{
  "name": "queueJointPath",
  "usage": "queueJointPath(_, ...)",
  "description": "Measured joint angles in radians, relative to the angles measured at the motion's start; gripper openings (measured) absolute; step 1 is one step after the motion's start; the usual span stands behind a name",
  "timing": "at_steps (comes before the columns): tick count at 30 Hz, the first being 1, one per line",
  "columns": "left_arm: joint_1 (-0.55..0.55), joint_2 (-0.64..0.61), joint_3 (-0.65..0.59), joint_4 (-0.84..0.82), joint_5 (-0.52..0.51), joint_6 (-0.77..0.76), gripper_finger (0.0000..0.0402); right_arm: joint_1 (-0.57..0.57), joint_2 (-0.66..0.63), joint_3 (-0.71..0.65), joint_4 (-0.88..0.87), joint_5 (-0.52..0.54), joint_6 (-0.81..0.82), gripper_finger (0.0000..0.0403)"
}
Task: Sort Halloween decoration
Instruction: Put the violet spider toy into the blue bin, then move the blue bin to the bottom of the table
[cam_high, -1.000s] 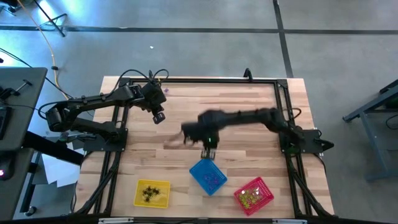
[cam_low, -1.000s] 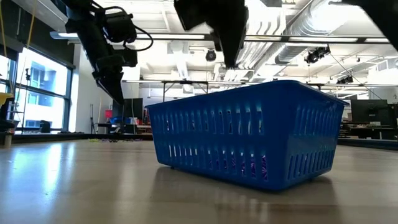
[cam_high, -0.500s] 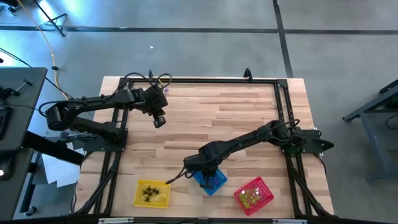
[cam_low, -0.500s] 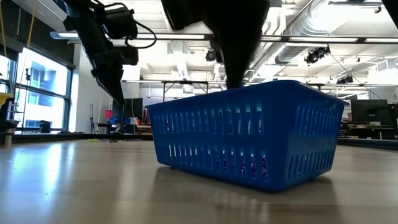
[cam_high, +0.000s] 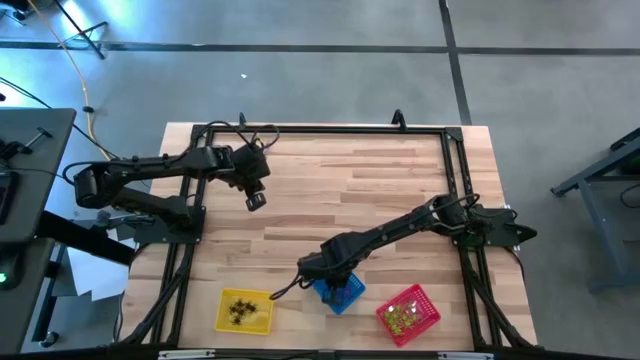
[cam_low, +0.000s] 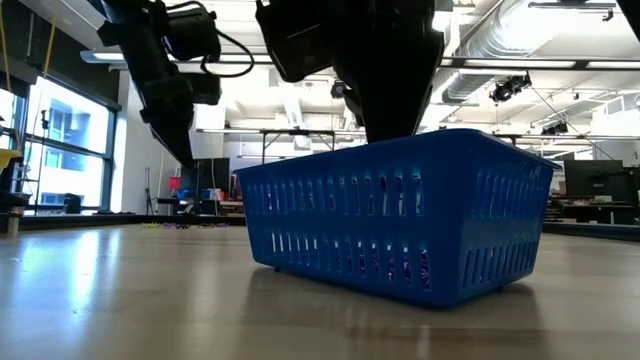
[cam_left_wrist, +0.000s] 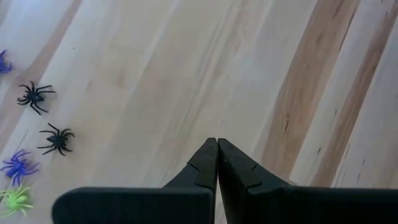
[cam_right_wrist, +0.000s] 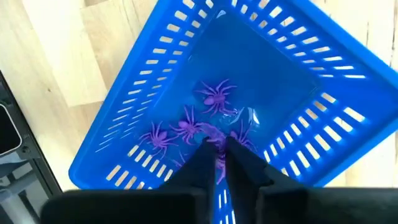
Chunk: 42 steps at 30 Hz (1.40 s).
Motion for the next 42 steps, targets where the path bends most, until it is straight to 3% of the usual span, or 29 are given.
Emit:
queueJointPath(8,-0.001,0.000,0.000,-0.006,0.000,-0.018,0.0000,0.015,0.000,0.001,-0.001,-0.002,-0.004,0.0108)
queueJointPath(12,-0.001,0.000,0.000,-0.006,0.000,-0.028,0.0000,0.013,-0.003,0.001,-0.012,0.000,-0.016,0.0127)
queueJointPath(22,-0.004,0.000,0.000,-0.009,0.000,-0.053,0.0000,-0.012,-0.077,0.003,-0.122,0.198,0.005,0.0106)
queueJointPath(33,-0.007,0.000,0.000,-0.014,0.000,-0.060,0.0000,-0.059,-0.072,-0.128,-0.098,0.218,0.017,0.0103)
queueJointPath(42,-0.007,0.000,0.000,-0.013,0.000,-0.060,0.0000,-0.063,-0.072,-0.124,-0.084,0.213,-0.014,0.0103)
